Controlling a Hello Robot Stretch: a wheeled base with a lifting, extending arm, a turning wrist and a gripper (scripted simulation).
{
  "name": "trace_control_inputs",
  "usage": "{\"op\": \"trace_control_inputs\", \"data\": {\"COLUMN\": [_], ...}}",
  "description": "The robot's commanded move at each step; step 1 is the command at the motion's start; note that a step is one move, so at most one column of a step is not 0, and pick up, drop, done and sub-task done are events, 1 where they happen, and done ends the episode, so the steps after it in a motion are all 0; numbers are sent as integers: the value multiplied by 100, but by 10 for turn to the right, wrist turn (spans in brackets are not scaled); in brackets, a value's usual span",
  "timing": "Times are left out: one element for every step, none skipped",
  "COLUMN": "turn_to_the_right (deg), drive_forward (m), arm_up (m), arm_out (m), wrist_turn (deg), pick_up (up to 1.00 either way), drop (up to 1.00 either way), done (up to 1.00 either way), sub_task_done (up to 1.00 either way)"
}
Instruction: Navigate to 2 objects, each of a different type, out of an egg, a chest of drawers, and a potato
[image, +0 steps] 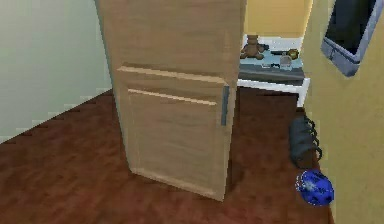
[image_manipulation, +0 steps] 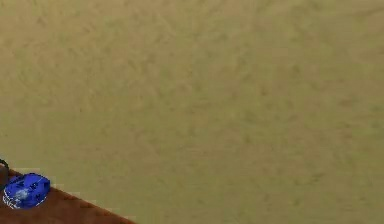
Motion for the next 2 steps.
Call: {"op": "trace_control_inputs", "data": {"turn_to_the_right": [-450,-120], "drive_forward": [0,0], "arm_up": [0,0], "arm_out": [0,0], "wrist_turn": [0,0], "pick_up": [0,0], "drop": [0,0], "done": [0,0], "sub_task_done": [0,0]}}
